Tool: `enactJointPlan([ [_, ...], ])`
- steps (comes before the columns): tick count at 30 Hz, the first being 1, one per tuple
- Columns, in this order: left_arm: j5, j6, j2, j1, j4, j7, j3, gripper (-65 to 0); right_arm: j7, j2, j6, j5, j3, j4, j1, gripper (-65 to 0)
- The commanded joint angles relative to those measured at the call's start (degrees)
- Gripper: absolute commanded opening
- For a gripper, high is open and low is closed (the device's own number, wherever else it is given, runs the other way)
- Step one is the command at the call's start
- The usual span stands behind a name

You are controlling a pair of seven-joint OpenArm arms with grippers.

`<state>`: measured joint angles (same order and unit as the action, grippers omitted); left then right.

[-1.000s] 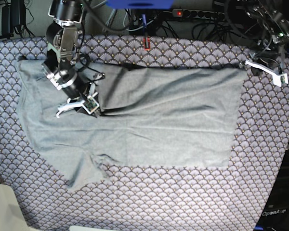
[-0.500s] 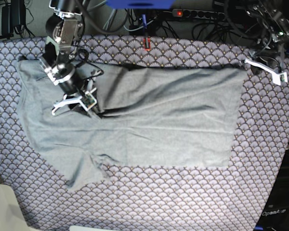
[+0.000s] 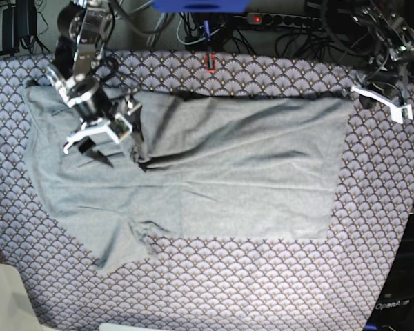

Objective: Fold the T-shirt properly
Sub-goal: 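Drag the pinched fabric with the right gripper toward the sleeve edge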

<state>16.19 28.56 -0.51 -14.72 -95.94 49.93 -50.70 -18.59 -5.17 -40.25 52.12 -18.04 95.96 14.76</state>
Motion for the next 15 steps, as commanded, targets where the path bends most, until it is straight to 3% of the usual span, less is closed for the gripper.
enactJointPlan([
  [1,0.83,0.24,0.56,0.35,-1.16,-0.66,-0.16,-65.0,-1.23,-0.15,0.25,-1.00,0.06,1.14,0.66,-18.4],
  [15,0.83,0.24,0.65,0.00,-1.16,-0.75,-0.16,-65.0,-1.50,-1.64,0.25,-1.17,-3.28,-4.84,0.75,-18.4],
])
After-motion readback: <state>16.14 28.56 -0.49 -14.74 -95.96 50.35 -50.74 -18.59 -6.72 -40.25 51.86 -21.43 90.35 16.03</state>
